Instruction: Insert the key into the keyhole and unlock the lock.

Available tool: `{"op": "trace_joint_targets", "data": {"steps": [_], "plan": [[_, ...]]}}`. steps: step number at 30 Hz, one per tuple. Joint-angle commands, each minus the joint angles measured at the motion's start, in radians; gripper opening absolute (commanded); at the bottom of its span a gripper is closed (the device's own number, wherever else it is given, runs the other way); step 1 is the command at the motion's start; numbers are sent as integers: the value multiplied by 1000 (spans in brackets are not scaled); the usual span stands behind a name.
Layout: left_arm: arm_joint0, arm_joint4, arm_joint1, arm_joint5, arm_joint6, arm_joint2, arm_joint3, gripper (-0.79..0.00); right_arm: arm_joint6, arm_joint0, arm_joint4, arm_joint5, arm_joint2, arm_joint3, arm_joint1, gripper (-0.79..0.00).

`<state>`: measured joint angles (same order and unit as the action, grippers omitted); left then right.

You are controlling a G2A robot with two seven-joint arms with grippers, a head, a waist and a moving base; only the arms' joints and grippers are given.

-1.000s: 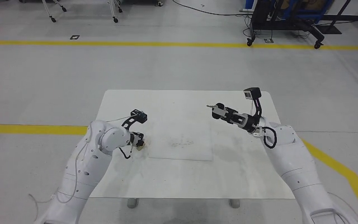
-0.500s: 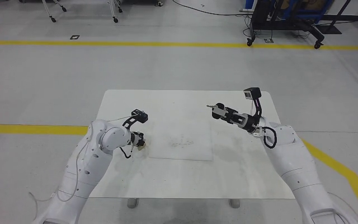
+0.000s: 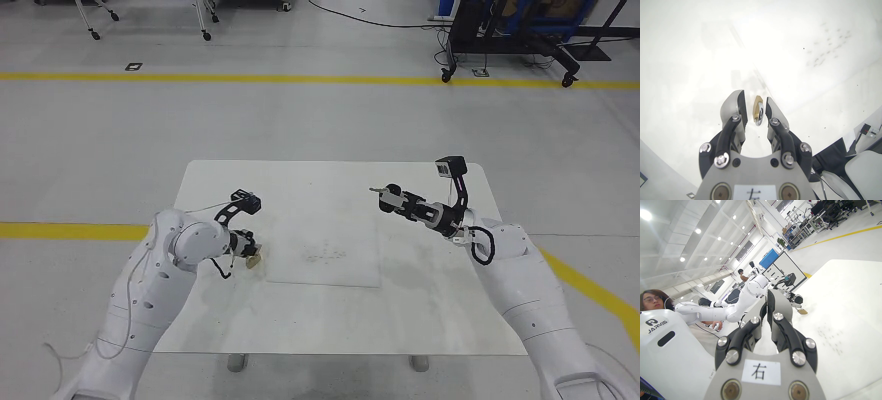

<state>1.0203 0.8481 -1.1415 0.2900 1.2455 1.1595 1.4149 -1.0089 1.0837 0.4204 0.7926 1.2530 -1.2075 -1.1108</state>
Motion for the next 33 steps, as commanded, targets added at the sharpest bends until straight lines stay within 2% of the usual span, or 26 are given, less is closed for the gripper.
{"op": "trace_joint_targets", "data": {"steps": [1, 6, 11, 20, 21, 22, 23, 33], "plan": [[13, -11, 6, 16, 19, 15, 16, -508, 0, 0, 0, 0, 0, 0, 0, -785], [29, -21, 16, 42, 38, 25, 31, -493, 0, 0, 0, 0, 0, 0, 0, -785], [20, -6, 15, 35, 17, -1, 9, -570, 0, 0, 0, 0, 0, 0, 0, -785], [-12, -15, 11, 48, 24, -50, -45, -582, 0, 0, 0, 0, 0, 0, 0, -785], [-16, -16, 10, 47, 25, -55, -48, -600, 0, 0, 0, 0, 0, 0, 0, -785], [-20, -15, 10, 47, 26, -59, -51, -656, 0, 0, 0, 0, 0, 0, 0, -785], [-23, -15, 10, 45, 25, -63, -53, -785, 0, 0, 0, 0, 0, 0, 0, -785], [-46, 55, 13, -32, 68, -89, -70, -785, 0, 0, 0, 0, 0, 0, 0, -785]]}}
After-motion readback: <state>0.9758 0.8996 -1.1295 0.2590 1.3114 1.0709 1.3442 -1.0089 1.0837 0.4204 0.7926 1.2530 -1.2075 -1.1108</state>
